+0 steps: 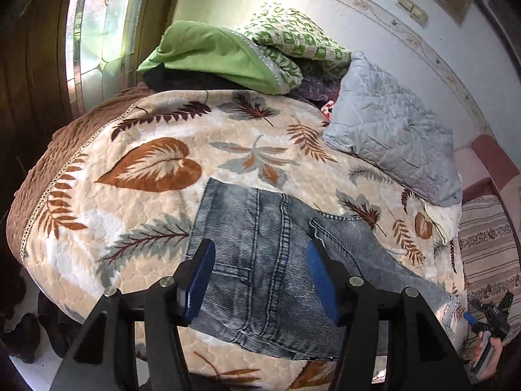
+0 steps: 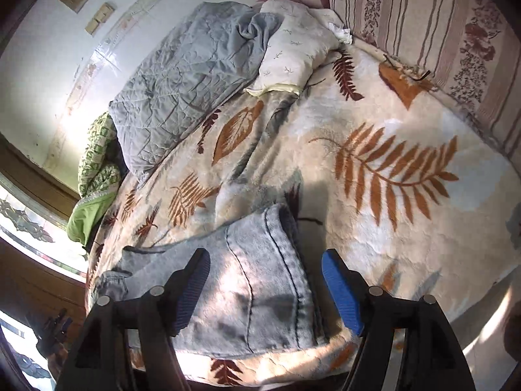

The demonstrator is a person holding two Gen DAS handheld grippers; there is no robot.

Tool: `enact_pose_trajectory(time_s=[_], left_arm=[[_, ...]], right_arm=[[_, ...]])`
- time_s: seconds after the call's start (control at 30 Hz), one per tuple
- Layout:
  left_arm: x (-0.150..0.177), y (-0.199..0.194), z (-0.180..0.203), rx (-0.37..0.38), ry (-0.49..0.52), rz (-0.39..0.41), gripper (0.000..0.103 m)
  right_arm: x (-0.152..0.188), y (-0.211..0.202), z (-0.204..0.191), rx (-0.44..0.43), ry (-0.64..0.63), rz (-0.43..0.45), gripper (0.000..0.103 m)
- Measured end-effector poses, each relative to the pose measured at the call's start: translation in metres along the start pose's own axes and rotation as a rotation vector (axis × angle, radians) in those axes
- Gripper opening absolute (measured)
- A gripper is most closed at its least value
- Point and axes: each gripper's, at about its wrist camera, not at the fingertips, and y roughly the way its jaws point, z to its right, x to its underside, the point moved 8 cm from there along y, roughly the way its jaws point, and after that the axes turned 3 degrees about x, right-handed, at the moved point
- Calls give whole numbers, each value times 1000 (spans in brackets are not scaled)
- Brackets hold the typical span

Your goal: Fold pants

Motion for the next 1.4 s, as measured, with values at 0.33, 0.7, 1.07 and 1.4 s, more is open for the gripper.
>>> enact_pose_trajectory(time_s=[0.33, 0.7, 1.07, 1.4], left_arm=[[69, 73, 4, -171, 191, -144, 62], [60, 70, 2, -166, 124, -157, 71], [76, 100, 37, -206, 288, -204, 77], [51, 70, 61, -175, 304, -34, 82]], right_arm=[[-23, 101, 3, -47, 127, -307, 21], [-1, 99, -3, 310, -294, -160, 14], [4, 34, -66, -40, -201, -18, 70], [8, 66, -105, 109, -311, -32, 65]])
